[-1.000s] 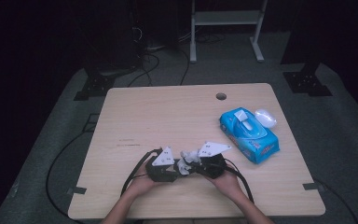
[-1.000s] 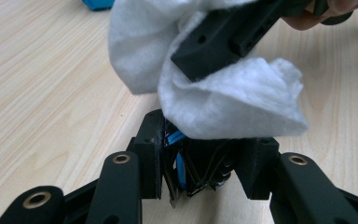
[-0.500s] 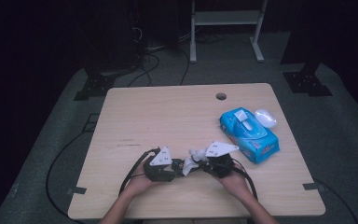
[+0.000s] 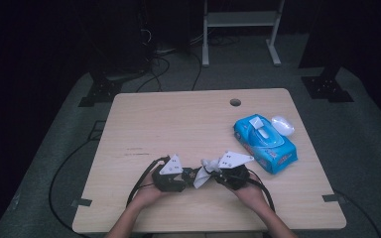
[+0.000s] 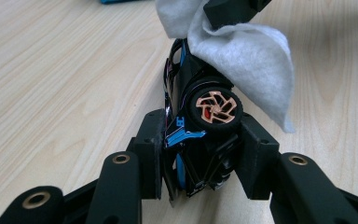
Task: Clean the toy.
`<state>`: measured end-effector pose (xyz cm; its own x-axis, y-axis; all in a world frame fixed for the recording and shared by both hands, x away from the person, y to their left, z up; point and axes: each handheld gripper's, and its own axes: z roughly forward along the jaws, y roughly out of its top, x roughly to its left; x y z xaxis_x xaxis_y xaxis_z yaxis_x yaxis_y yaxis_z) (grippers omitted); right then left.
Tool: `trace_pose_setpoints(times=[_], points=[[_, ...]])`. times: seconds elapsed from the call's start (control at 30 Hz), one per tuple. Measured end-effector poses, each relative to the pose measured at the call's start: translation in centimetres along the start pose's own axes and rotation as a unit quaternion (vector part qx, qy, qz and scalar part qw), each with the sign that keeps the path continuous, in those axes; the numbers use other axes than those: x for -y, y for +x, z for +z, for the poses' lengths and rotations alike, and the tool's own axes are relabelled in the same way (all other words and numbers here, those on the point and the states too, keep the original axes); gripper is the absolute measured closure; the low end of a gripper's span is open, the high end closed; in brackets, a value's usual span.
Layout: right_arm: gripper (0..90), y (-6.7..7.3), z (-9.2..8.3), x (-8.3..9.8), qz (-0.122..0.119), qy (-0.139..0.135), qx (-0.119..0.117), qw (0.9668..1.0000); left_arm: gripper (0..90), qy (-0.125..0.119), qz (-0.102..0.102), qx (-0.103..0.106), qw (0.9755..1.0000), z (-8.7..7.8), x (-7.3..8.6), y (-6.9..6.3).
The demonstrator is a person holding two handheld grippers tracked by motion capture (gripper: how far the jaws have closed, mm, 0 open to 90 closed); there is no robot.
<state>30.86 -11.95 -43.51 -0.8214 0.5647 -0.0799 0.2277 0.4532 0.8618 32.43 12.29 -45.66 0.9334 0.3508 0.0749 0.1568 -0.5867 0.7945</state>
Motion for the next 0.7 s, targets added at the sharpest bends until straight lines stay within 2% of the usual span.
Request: trace_pose_setpoints(times=[0.1, 0.13, 0.17, 0.2, 0.23, 0.27, 0.37, 0.47, 0.53, 0.63, 0.67, 0.7], points=[[80.8, -0.5, -0.3, 0.2, 0.007, 0.003, 0.008, 0.9999, 58.1, 0.002, 0.005, 0.001, 1.0000, -0.2, 0.1, 0.1], [80.8, -1.4, -0.8, 0.6, 0.021, 0.002, 0.021, 0.9996, 58.2, 0.004, 0.003, 0.003, 1.0000, -0.3, 0.1, 0.2], [80.8, -1.4, -0.8, 0.6, 0.021, 0.002, 0.021, 0.9996, 58.2, 0.004, 0.003, 0.003, 1.0000, -0.3, 0.1, 0.2], [80.8, -2.4, -1.5, 1.0, 0.029, 0.009, 0.038, 0.9988, 58.2, 0.005, 0.001, 0.002, 1.0000, -0.3, 0.1, 0.3], [80.8, -2.7, -1.8, 1.2, 0.032, 0.009, 0.044, 0.9985, 58.2, 0.005, 0.001, 0.002, 1.0000, -0.3, 0.1, 0.3], [80.7, -3.0, -2.0, 1.3, 0.040, 0.006, 0.039, 0.9984, 58.2, 0.005, 0.002, 0.003, 1.0000, -0.3, 0.1, 0.3], [80.8, -3.0, -2.0, 1.2, 0.042, 0.007, 0.039, 0.9983, 58.2, 0.005, 0.001, 0.003, 1.0000, -0.3, 0.1, 0.3], [80.8, -2.0, -1.4, 1.0, 0.028, 0.005, 0.026, 0.9993, 58.2, 0.007, 0.002, 0.002, 1.0000, -0.4, 0.1, 0.3], [80.7, -1.9, -1.3, 0.8, 0.021, 0.008, 0.023, 0.9995, 58.2, 0.007, 0.001, 0.004, 1.0000, -0.5, 0.2, 0.3], [80.5, -2.5, -1.7, 1.0, 0.024, 0.012, 0.036, 0.9990, 58.3, 0.010, 0.003, 0.005, 0.9999, -0.7, 0.3, 0.5], [80.2, -3.1, -1.9, 1.3, 0.045, 0.010, 0.022, 0.9987, 58.3, 0.015, 0.006, 0.006, 0.9999, -0.7, 0.2, 0.5], [80.2, -3.1, -1.9, 1.3, 0.045, 0.010, 0.022, 0.9987, 58.3, 0.015, 0.006, 0.006, 0.9999, -0.7, 0.2, 0.5]])
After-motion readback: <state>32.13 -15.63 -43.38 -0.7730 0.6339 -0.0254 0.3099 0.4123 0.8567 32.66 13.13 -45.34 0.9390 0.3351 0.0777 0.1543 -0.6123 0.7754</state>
